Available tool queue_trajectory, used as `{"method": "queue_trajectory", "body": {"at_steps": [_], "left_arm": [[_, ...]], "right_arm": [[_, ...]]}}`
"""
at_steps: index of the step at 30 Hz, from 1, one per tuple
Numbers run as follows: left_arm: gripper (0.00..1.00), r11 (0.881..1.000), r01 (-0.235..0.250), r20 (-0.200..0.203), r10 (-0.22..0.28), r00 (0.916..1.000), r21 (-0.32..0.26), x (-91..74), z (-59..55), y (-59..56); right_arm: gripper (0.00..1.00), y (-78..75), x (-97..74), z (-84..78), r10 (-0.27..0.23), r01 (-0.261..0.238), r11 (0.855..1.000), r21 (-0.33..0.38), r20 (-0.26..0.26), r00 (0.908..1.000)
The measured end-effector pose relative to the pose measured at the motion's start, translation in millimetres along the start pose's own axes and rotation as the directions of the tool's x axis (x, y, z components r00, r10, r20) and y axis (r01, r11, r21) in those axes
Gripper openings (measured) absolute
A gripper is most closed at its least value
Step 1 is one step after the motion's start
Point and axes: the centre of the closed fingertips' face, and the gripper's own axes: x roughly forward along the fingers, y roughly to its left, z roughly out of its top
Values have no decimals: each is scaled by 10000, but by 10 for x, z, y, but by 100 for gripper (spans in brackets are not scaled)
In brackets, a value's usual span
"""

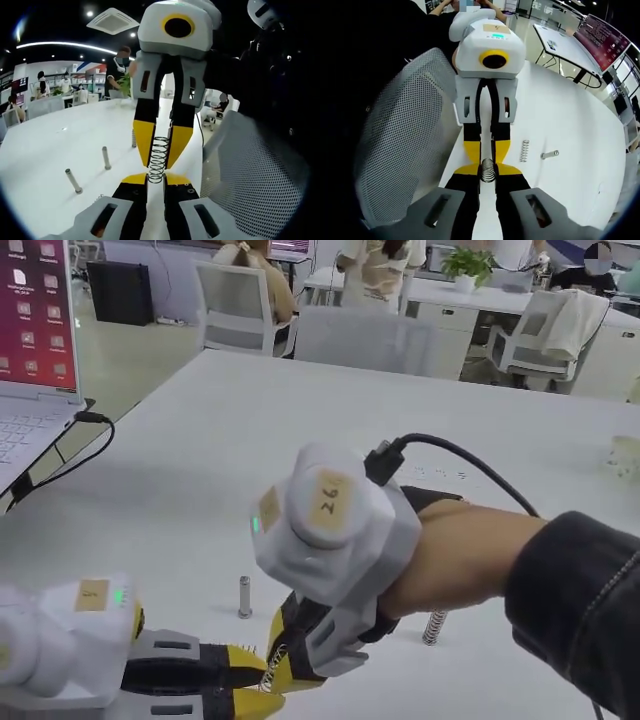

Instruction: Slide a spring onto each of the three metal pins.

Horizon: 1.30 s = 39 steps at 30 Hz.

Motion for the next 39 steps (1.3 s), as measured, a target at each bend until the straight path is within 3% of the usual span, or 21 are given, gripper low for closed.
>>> {"method": "queue_trajectory", "body": {"at_steps": [22, 39], "left_arm": [[26, 9987, -407, 46, 408, 9992, -302, -42, -22, 79], [46, 9901, -1223, 18, 1227, 9924, -685, -151, -113, 213]], "right_arm": [[8, -71, -94, -118, -252, 256, 9995, 206, -213, 9995], [9, -123, -152, -249, -431, 448, 9981, 417, -423, 9982]]}}
